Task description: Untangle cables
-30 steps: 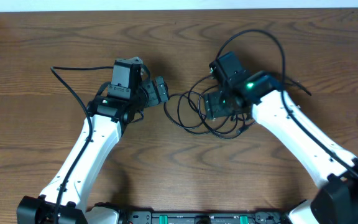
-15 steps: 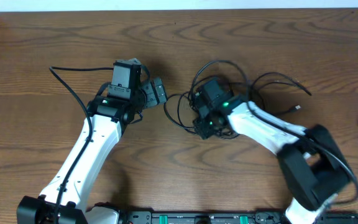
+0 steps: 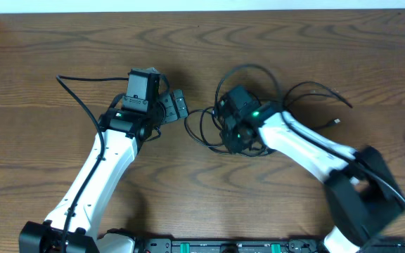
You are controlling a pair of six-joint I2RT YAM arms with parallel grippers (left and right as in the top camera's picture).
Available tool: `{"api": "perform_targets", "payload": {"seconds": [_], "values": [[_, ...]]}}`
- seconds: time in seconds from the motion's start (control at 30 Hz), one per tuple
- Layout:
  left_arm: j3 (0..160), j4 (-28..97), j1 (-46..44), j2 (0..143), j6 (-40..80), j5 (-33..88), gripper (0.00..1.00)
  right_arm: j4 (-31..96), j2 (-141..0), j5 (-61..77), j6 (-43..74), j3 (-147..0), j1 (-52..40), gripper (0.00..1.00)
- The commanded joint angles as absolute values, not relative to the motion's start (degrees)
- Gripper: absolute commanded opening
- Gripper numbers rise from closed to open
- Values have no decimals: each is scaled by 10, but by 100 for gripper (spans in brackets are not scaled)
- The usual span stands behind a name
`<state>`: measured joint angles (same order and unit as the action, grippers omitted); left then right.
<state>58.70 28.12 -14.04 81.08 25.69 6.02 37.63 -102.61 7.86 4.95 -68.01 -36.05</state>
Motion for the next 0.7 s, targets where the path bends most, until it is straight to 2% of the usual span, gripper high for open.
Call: {"api": "perform_targets", "payload": {"seconds": [0.0,0.33,0.67], "values": [[587,283,-140,805,256,54,100,377,-922,80,58,-729,-354,1],[587,283,-142,805,259,142,100,374,-744,85,57,-732,-351,1],[587,280,-148,805,363,145,100,364,-715,66,73,-732,-338,1]]}}
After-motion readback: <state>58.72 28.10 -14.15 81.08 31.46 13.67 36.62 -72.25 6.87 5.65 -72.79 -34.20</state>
